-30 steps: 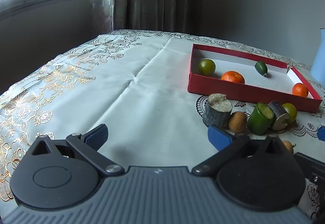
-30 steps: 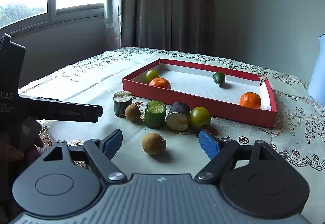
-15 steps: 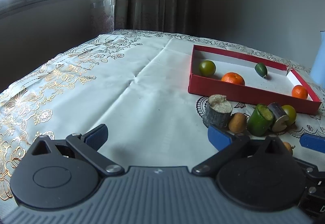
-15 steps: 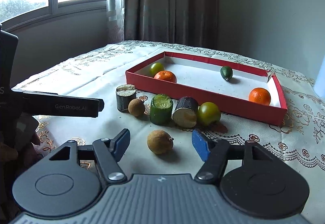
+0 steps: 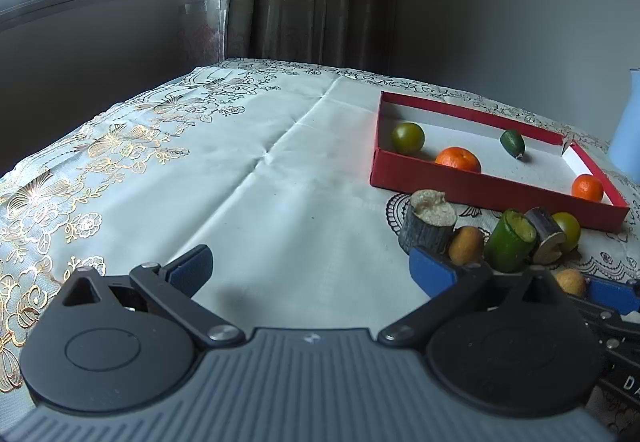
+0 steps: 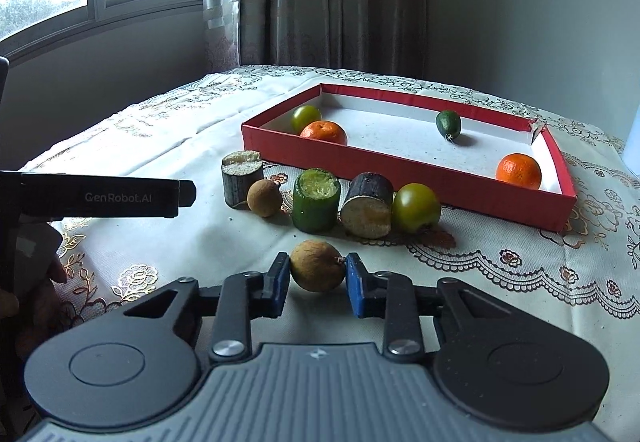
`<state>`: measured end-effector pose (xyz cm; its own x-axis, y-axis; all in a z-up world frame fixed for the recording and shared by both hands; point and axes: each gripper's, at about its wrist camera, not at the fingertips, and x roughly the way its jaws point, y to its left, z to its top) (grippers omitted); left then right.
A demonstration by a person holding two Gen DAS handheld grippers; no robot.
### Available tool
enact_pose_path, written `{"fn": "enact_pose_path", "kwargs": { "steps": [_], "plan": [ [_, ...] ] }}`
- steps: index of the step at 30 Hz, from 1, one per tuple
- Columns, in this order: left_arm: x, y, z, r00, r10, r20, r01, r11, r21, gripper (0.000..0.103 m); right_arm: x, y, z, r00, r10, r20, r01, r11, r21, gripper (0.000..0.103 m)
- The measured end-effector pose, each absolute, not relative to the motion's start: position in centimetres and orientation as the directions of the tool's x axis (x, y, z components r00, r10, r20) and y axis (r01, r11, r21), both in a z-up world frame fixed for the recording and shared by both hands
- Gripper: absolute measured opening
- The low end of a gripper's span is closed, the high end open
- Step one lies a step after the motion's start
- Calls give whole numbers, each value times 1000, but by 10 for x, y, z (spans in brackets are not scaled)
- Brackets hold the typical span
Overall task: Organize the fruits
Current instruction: 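Carry the brown fruit into the tray and open the right gripper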
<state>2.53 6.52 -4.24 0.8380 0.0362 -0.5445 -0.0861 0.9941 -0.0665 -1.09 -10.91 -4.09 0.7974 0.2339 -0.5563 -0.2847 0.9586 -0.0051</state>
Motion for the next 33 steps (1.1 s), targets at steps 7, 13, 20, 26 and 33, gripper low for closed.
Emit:
{"fn": "enact_pose_path", "kwargs": {
  "steps": [7, 13, 20, 26, 33],
  "plan": [
    [25, 64, -42, 837, 41, -546, -89, 994, -63, 103, -15, -120, -17, 853, 205, -480, -249, 968, -28, 29],
    [26, 64, -43, 836, 42, -547, -88, 994, -60, 103, -11, -131, -12, 870, 175, -460, -214, 976, -35, 29],
    [26, 63, -43, 834, 45, -549, -88, 995, -52, 103, -3, -139, -10, 878, 150, -454, -192, 980, -46, 29],
    [25, 62, -44, 833, 45, -551, -84, 995, -47, 103, 16, -148, -4, 892, 114, -438, -157, 986, -63, 29],
    [26, 62, -44, 833, 43, -552, -83, 995, -47, 103, 47, -164, 3, 903, 72, -424, -109, 992, -64, 29]
  ]
}}
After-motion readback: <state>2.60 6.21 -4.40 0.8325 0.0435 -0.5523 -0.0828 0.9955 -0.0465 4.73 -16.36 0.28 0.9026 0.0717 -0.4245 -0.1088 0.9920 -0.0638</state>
